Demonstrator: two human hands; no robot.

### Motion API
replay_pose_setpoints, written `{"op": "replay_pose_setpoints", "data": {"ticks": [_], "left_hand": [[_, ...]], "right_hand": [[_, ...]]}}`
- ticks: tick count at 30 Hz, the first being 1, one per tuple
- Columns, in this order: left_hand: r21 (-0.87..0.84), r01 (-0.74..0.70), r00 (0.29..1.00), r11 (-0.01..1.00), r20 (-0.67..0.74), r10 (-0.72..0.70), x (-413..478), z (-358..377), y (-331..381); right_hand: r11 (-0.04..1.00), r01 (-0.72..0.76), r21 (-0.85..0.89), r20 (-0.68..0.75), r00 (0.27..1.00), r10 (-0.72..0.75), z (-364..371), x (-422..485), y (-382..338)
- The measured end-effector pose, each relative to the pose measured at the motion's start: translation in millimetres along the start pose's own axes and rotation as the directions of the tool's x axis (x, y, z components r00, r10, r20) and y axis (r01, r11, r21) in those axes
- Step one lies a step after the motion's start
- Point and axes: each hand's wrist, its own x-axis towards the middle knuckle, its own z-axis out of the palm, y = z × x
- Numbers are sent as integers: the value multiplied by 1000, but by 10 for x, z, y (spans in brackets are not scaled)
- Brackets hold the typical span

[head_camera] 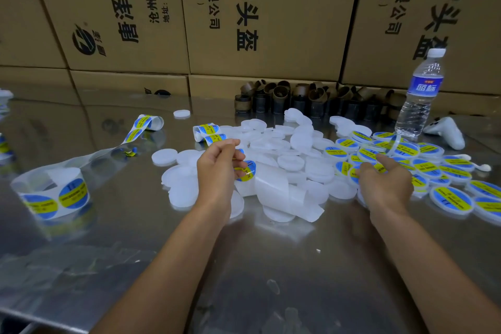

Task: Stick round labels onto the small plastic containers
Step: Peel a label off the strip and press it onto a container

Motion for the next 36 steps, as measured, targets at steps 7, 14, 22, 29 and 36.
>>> {"op": "replay_pose_setpoints", "data": {"ticks": [7,14,22,29,36], "left_hand": [[176,19,995,984,97,-37,113,-213,132],[595,-141,974,791,228,2,173,-569,65],[854,-354,933,383,352,76,170,-712,-56],[888,-348,936,302,347,59,150,-719,-84],[837,-327,942,439,250,224,205,-734,-89]], "right_hand": [[986,159,-41,74,985,-156,41,-117,-25],[978,206,-15,89,975,-204,72,-132,-3],[967,254,16,117,960,-254,84,-191,-8],[956,292,27,124,948,-293,89,-251,-35],[945,324,38,123,937,-327,106,-299,-39]]}}
